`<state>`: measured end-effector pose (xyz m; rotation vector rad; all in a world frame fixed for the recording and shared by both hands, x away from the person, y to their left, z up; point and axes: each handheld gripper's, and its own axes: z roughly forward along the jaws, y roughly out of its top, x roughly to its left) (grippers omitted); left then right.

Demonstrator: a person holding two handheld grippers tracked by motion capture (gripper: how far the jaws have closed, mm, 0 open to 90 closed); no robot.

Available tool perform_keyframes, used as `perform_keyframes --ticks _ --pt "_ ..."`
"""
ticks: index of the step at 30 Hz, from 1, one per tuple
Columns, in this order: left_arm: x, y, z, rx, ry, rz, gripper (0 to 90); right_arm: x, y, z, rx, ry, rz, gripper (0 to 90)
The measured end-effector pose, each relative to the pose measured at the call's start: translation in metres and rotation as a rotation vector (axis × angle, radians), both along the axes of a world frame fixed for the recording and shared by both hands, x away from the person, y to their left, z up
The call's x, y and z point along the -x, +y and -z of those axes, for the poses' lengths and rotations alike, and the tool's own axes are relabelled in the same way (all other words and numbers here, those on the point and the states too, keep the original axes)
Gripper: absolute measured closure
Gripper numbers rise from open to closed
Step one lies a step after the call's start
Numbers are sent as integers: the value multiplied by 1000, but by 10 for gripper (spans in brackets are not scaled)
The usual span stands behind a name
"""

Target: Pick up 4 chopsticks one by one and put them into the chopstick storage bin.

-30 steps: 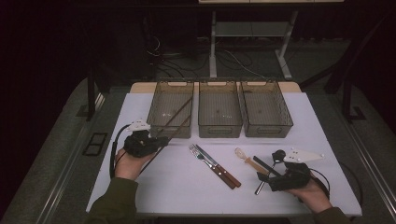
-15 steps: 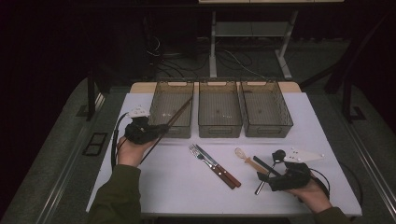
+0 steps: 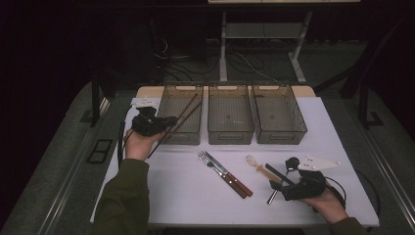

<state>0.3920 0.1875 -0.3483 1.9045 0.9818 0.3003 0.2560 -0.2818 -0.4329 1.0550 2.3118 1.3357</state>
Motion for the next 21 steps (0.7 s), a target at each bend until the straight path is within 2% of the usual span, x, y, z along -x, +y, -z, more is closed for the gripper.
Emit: perform_keyframes --ticks 21 --pt "-38 -6 -14 -30 -9 -26 848 0 -1 -1 -6 1 0 42"
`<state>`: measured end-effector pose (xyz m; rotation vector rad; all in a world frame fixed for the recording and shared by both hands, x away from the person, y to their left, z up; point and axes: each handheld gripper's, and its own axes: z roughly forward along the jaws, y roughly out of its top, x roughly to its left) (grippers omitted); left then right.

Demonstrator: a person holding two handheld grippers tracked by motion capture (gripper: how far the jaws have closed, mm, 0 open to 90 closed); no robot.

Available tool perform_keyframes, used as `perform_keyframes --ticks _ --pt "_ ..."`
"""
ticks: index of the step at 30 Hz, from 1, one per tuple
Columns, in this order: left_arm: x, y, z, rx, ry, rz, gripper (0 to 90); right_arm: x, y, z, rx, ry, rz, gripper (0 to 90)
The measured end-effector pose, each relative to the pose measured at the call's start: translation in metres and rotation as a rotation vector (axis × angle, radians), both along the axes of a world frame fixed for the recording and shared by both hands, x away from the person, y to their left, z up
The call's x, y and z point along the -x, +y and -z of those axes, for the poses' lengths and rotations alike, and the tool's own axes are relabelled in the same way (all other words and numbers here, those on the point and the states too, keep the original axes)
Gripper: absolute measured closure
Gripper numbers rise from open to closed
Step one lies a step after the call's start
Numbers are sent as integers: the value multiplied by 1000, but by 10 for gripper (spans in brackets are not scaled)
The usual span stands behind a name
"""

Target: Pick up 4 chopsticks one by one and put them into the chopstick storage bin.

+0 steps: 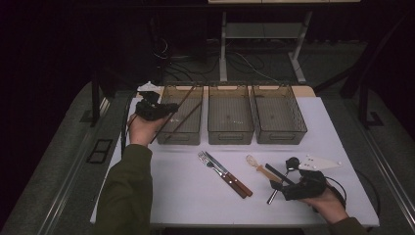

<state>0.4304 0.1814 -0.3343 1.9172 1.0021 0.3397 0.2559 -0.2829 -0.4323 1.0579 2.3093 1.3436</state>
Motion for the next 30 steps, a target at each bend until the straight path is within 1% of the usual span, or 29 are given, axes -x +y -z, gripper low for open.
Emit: perform_keyframes --ticks 1,2,4,6,10,15,18,19,22,26,28,29,30 --pt "-4 -1 -1 6 2 -7 848 0 0 0 -1 0 0 42" --pt "-4 -1 -1 6 2 -7 848 0 0 0 -2 0 0 42" --pt "-8 -1 -2 10 1 -10 848 0 0 0 -2 0 -2 42" --pt "-15 -3 -5 6 0 -21 848 0 0 0 -4 -2 -3 42" --pt "-25 -6 -8 -4 -10 -26 848 0 0 0 -6 0 -3 42" --pt "-37 -10 -8 13 -27 -38 848 0 0 0 -8 -1 -4 42" --pt "-43 -14 -5 -3 -41 -47 848 0 0 0 -7 0 -5 42" --pt "-43 -14 -5 -3 -41 -47 848 0 0 0 -10 -1 -4 42" --pt "-50 -17 1 -2 -55 -58 848 0 0 0 -11 0 -5 42" --pt "-53 -20 10 -42 -65 -56 847 0 0 0 -12 0 -5 42" --pt "-54 -22 14 -52 -69 -61 848 0 0 0 -12 -1 -7 42" --pt "-54 -22 15 -59 -62 -59 848 0 0 0 -13 -1 -7 42" --pt "-54 -23 18 -57 -68 -63 847 0 0 0 -13 -1 -8 42"
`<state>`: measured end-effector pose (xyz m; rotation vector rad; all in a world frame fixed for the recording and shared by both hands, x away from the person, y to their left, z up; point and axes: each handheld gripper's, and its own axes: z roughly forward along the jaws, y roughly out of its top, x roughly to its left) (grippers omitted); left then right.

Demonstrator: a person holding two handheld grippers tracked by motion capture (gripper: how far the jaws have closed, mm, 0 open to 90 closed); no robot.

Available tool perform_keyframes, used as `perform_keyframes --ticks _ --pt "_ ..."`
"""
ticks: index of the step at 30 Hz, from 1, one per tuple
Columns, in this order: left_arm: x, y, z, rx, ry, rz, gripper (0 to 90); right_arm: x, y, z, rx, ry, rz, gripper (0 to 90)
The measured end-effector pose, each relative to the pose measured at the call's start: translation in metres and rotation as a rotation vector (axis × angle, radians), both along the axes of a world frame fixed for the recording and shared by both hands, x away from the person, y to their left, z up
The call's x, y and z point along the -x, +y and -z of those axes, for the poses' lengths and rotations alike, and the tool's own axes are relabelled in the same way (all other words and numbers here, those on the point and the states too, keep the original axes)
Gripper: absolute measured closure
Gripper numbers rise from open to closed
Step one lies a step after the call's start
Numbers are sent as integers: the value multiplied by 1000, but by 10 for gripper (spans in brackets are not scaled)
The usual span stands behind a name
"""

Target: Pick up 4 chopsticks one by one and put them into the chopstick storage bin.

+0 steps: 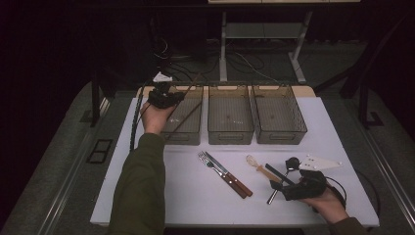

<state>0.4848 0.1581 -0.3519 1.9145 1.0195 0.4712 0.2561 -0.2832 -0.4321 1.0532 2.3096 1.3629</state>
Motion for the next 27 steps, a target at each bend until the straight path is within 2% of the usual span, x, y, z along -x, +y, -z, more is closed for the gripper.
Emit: perform_keyframes --ticks 1,5,8,16,17,18,20,27 --pt "0 0 2 -10 1 -1 848 0 0 0 1 1 1 42" --pt "0 2 9 -1 -3 -9 847 0 0 0 2 3 -2 42" --pt "-1 5 19 -3 16 -21 847 0 0 0 3 4 -2 42" --pt "-3 8 25 -3 39 -31 840 0 0 0 3 9 -1 42" --pt "-3 8 25 -3 39 -31 824 0 0 0 3 8 -2 42" --pt "-3 9 25 -1 44 -47 755 0 0 0 5 7 -3 42" --pt "-3 10 25 -3 52 -56 715 0 1 1 5 6 -4 42" --pt "-1 14 23 -11 56 -54 621 0 1 1 6 5 -3 42"
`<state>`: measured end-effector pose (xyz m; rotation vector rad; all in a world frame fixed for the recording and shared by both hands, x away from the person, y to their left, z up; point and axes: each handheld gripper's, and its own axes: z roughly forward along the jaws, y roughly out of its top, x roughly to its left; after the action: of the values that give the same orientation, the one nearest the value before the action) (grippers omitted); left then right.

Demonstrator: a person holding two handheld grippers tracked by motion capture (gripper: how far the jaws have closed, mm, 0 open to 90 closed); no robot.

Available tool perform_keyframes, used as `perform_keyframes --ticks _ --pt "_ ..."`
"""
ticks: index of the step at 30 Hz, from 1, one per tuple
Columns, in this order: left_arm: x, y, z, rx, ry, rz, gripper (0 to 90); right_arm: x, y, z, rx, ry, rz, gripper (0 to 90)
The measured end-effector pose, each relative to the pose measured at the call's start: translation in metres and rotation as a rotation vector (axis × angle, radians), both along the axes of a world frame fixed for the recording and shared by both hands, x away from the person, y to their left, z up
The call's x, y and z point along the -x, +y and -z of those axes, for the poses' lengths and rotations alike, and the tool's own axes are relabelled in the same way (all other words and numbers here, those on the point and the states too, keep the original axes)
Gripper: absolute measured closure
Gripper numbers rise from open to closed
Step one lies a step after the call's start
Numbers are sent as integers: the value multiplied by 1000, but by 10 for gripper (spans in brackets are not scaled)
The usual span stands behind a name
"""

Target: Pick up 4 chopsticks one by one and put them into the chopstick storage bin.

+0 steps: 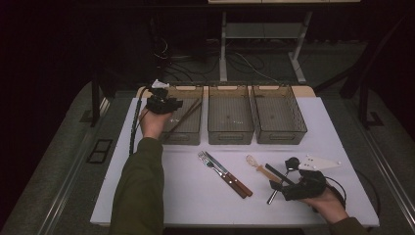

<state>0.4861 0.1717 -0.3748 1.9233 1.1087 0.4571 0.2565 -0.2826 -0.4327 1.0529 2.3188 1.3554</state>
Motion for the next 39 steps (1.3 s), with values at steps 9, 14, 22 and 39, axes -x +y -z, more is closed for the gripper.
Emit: perform_keyframes --ticks 9,14,22,39 --pt "6 2 -9 2 -25 23 533 0 0 0 1 0 1 42" --pt "10 0 -13 0 -33 44 498 0 0 0 1 0 2 42" --pt "24 -6 -21 -7 -32 98 420 0 1 0 1 -1 3 42" --pt "62 -16 -24 55 -36 194 307 -2 0 0 -5 6 8 42"
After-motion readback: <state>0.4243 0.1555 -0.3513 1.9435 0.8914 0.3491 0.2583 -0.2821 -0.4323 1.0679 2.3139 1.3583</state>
